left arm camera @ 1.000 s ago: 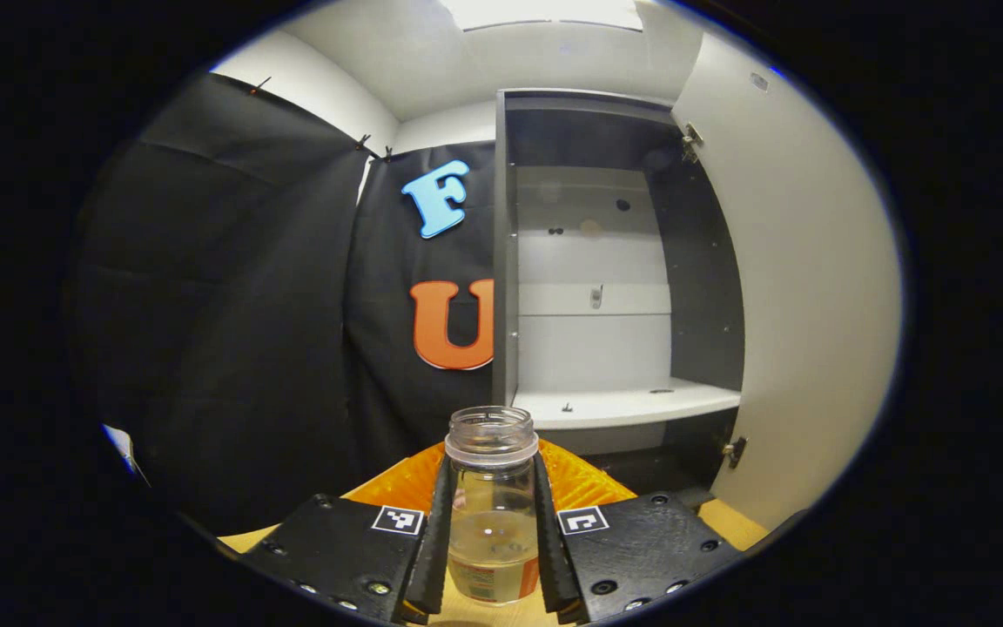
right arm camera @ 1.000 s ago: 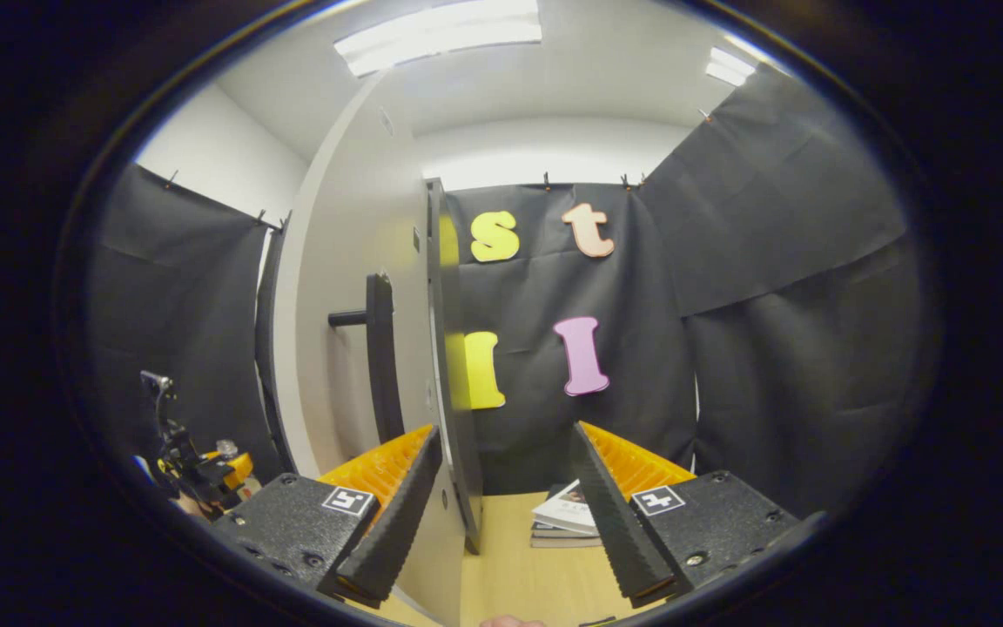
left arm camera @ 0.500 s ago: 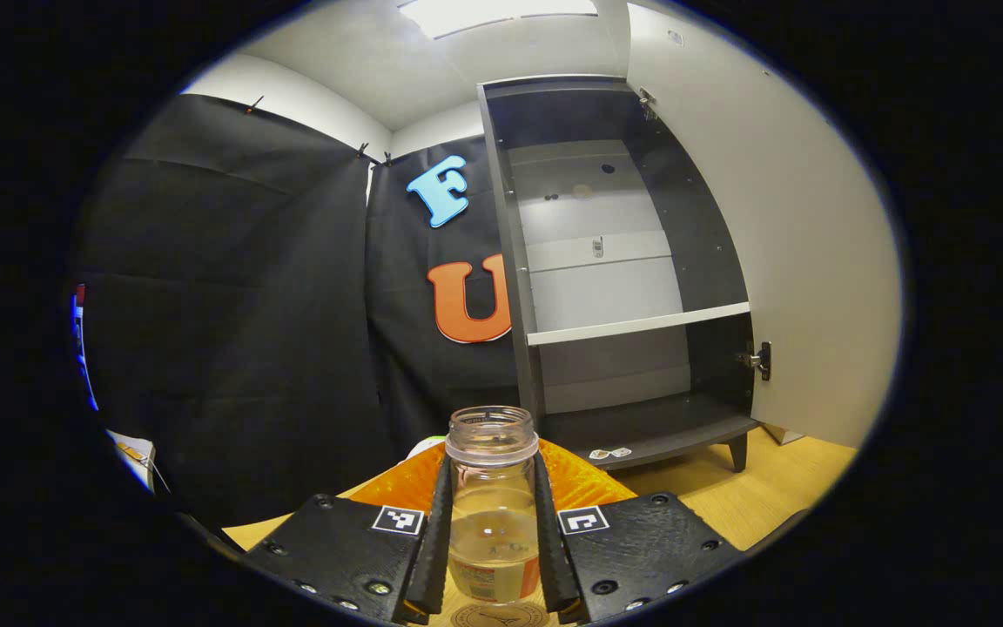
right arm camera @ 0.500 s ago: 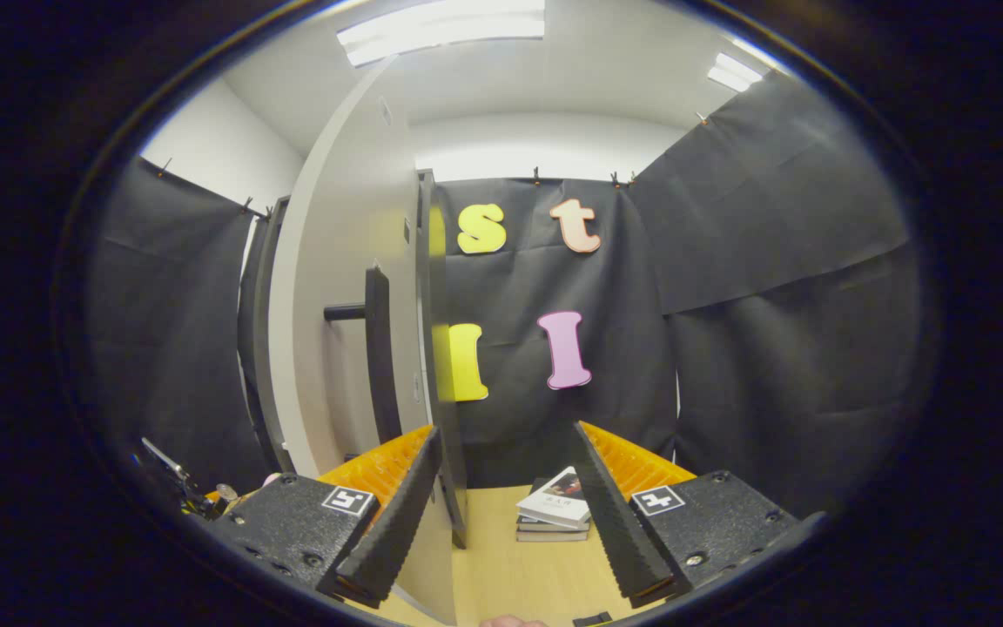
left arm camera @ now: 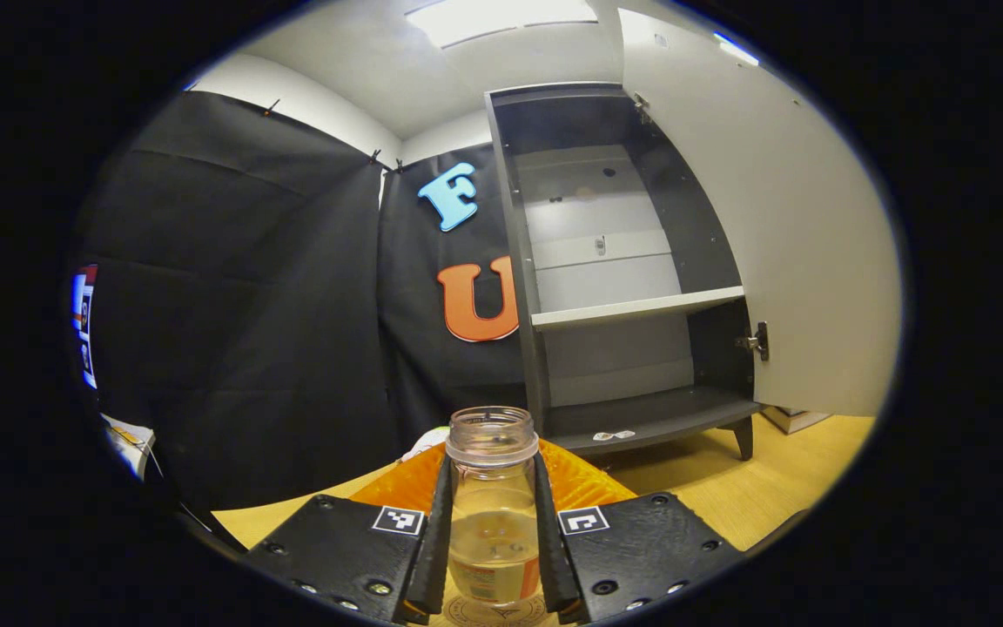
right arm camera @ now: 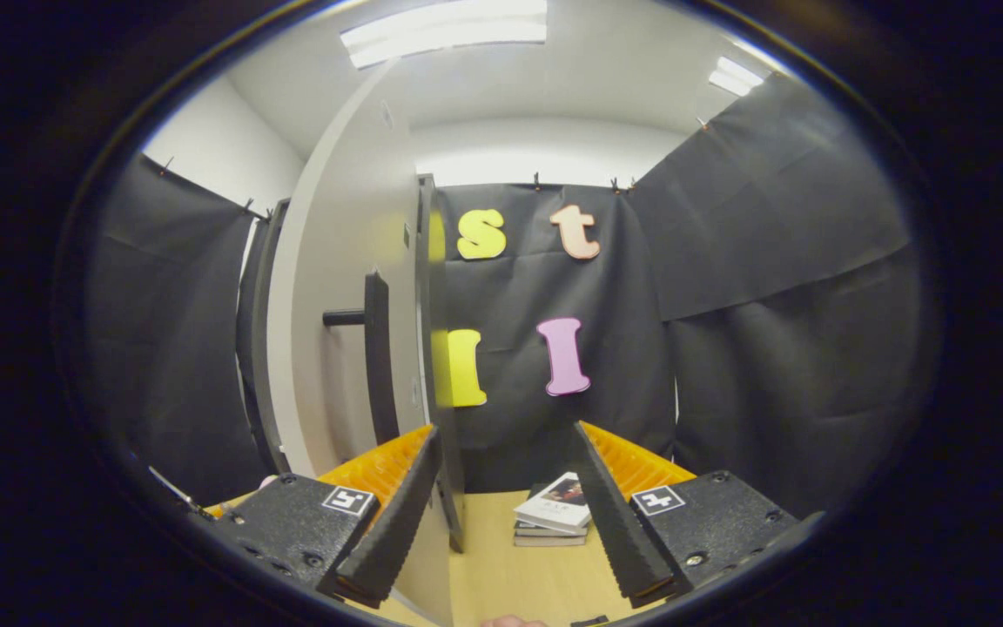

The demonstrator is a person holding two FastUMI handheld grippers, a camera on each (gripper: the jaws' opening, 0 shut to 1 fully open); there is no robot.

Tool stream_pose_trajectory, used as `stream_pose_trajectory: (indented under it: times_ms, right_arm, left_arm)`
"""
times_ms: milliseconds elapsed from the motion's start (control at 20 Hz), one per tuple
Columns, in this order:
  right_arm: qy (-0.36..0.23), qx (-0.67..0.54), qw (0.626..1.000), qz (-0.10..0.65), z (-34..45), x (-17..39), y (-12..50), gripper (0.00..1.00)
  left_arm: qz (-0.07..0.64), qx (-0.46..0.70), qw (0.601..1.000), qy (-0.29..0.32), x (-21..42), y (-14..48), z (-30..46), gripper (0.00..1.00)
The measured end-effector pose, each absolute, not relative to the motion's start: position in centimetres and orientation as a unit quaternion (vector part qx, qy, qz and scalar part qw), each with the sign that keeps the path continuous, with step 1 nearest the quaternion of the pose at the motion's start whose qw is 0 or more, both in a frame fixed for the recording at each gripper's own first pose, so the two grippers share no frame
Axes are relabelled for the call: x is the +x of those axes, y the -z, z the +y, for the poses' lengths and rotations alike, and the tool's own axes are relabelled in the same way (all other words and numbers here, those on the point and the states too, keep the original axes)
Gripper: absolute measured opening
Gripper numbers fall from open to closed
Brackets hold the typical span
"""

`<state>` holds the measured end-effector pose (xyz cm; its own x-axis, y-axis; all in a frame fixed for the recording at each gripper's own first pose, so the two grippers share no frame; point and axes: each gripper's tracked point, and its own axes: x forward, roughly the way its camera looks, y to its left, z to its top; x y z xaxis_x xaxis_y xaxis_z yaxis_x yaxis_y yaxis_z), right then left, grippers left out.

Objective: Open the cabinet door with the right hand, grasp the bottle in the cabinet with the left hand and place it on the coaster, then close the cabinet door with the right hand.

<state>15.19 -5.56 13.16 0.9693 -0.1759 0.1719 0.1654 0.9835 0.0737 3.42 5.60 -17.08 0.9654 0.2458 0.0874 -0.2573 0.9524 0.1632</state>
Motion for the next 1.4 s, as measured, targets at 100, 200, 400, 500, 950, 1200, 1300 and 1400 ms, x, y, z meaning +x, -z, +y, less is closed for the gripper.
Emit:
stream_pose_trajectory:
  times_ms: [100,200,400,500,950,1200,1300,1400]
  right_arm:
    - [0.088,0.032,0.992,-0.08,-5.6,15.3,-13.1,0.93]
    - [0.092,0.026,0.992,-0.077,-5.5,15.2,-13.2,0.93]
    - [0.101,0.016,0.992,-0.075,-5.5,15.1,-13.1,0.93]
    - [0.102,0.019,0.992,-0.074,-5.5,15.1,-13.2,0.93]
    - [0.108,0.012,0.991,-0.073,-5.5,15.3,-13.0,0.93]
    - [0.107,0.009,0.992,-0.069,-5.6,15.2,-12.6,0.93]
    - [0.107,0.004,0.992,-0.066,-5.5,15.2,-12.7,0.93]
    - [0.109,-0.001,0.992,-0.065,-5.6,15.2,-12.7,0.93]
  left_arm:
    - [-0.031,0.084,0.988,-0.128,3.3,17.8,5.8,0.41]
    - [-0.03,0.081,0.988,-0.129,3.0,18.3,5.9,0.42]
    - [-0.014,0.066,0.989,-0.132,3.1,20.1,6.4,0.41]
    - [-0.01,0.06,0.989,-0.138,3.1,20.6,6.8,0.41]
    - [-0.01,0.047,0.987,-0.154,2.6,21.3,6.3,0.41]
    - [-0.013,0.051,0.986,-0.158,2.2,21.3,6.5,0.46]
    - [-0.013,0.046,0.987,-0.154,2.3,21.2,6.4,0.47]
    - [-0.017,0.046,0.987,-0.153,2.0,20.8,6.2,0.41]
